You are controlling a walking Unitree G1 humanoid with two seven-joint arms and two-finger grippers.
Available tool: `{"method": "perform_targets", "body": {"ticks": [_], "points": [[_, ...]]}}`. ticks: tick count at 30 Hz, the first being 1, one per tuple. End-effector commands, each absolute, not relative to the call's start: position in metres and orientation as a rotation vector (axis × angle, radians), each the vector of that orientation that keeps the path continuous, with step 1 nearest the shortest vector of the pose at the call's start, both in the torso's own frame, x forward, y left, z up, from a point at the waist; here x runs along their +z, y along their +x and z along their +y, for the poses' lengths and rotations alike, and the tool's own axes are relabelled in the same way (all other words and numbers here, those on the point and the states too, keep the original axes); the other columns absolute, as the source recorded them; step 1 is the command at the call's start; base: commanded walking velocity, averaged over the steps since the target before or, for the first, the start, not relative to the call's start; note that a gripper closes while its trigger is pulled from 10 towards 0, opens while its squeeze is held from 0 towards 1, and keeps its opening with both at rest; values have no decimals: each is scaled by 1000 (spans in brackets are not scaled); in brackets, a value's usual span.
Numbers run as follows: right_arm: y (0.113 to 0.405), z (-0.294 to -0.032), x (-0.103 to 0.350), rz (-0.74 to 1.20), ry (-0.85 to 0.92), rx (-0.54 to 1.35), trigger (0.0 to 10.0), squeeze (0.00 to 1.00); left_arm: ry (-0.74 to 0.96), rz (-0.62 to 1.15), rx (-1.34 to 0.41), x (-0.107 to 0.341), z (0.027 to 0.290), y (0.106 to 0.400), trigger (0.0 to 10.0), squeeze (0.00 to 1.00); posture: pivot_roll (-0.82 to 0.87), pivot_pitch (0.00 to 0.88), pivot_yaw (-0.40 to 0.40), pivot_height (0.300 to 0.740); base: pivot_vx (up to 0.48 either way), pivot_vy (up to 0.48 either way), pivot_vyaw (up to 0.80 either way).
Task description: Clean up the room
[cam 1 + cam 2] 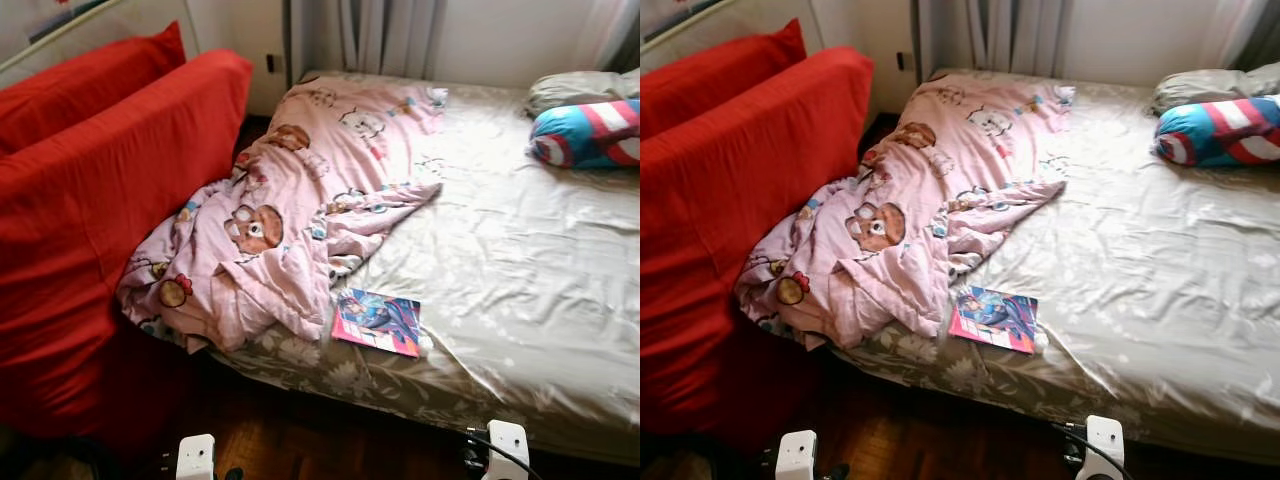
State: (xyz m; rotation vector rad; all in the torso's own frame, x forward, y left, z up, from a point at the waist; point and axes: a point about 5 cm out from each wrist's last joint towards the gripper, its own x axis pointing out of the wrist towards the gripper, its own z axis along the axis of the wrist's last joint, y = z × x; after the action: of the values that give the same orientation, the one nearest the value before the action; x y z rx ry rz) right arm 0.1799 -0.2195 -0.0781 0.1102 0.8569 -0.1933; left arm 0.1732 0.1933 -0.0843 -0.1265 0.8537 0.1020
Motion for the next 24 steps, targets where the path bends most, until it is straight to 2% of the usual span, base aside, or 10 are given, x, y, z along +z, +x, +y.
{"method": "perform_targets", "body": {"ticks": [1, 15, 24], "points": [[202, -232, -66, 893, 80, -118, 10000, 0, -125, 897, 236, -80, 228, 173, 10000, 0, 9, 0, -17, 740, 300, 0, 0], [201, -231, -66, 895, 81, -119, 10000, 0, -123, 898, 233, -81, 228, 173, 10000, 0, 8, 0, -16, 740, 290, 0, 0], [203, -231, -65, 872, 96, -128, 10000, 0, -110, 860, 220, -78, 228, 177, 10000, 0, 10, 0, -16, 740, 0, 0, 0]]}}
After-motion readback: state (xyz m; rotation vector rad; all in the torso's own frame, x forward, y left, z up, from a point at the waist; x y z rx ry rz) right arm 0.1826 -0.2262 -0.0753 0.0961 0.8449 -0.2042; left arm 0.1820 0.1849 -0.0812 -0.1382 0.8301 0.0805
